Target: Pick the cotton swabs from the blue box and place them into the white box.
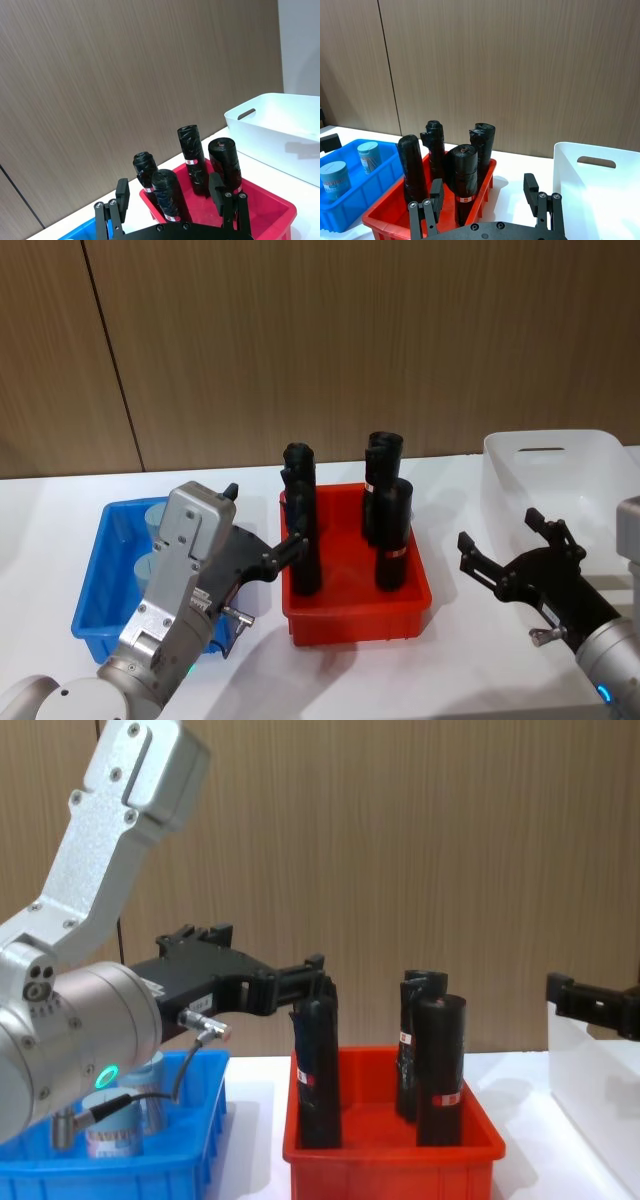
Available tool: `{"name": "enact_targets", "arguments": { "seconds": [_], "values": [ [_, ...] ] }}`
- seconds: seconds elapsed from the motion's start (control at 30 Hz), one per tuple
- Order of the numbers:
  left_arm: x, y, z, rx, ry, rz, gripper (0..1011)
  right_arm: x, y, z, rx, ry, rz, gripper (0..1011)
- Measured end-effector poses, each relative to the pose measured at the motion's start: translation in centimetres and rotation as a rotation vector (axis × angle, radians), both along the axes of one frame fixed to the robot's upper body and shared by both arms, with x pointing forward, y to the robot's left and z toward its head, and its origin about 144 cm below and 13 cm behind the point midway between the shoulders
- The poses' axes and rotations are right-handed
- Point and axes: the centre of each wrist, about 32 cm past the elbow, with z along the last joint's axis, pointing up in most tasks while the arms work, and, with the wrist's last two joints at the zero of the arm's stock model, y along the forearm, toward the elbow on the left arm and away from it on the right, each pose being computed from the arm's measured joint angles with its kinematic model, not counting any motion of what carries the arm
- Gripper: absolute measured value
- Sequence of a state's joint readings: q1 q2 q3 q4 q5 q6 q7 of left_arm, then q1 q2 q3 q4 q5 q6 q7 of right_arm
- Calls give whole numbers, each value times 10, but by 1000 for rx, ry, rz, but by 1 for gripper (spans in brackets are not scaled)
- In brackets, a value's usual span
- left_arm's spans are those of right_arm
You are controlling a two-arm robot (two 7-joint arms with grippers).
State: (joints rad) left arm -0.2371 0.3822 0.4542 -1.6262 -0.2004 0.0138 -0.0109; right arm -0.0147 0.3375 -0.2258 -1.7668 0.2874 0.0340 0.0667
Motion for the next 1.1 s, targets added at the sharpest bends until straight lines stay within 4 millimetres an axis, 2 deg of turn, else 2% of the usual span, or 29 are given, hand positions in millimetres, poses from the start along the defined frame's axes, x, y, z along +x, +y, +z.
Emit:
{"name": "enact_targets", "arguments": {
  "seconds": [0.57,1.1],
  "values": [
    [1,4,-1,-5,9,4,1004,0,0,0,0,0,0,1002],
    [-3,29,-11,-91,92,103,1004,0,0,0,0,0,0,1002]
  ]
}}
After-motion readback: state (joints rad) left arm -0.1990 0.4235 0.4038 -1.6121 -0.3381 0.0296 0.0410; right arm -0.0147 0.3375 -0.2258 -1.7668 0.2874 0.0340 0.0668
